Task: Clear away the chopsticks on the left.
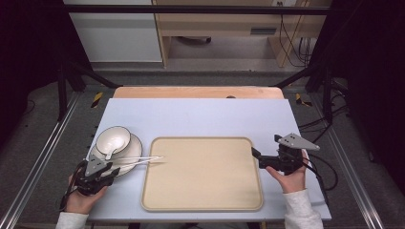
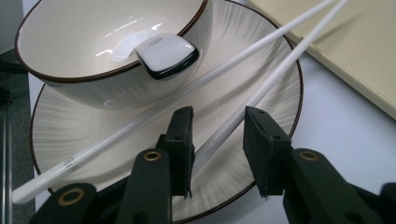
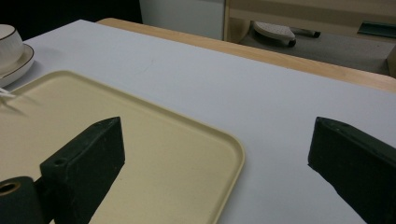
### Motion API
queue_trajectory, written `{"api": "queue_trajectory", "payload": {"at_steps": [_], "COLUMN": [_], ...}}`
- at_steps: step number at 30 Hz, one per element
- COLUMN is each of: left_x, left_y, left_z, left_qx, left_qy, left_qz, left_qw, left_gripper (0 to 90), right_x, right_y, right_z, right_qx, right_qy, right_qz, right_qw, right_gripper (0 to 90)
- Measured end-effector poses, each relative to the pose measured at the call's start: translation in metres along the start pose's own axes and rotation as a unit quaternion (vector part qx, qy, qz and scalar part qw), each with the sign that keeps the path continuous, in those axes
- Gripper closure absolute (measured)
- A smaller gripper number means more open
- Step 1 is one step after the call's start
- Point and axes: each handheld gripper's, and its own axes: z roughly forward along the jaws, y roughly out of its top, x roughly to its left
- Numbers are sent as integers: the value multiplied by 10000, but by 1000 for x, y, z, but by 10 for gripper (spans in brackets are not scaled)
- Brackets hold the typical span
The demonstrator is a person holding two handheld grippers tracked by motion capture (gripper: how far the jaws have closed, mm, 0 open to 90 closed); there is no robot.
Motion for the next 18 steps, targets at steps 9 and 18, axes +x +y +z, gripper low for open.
{"api": "queue_trajectory", "payload": {"at_steps": [9,18], "left_x": [-2,-8], "left_y": [3,5], "left_z": [0,2], "left_qx": [47,168], "left_qy": [-127,-205], "left_qz": [18,36], "left_qw": [9999,9996], "left_gripper": [714,803], "right_x": [0,0], "right_y": [0,0], "right_z": [0,0], "right_qx": [-2,-5], "right_qy": [1,10], "right_qz": [9,21], "right_qw": [10000,10000], "right_gripper": [43,44]}}
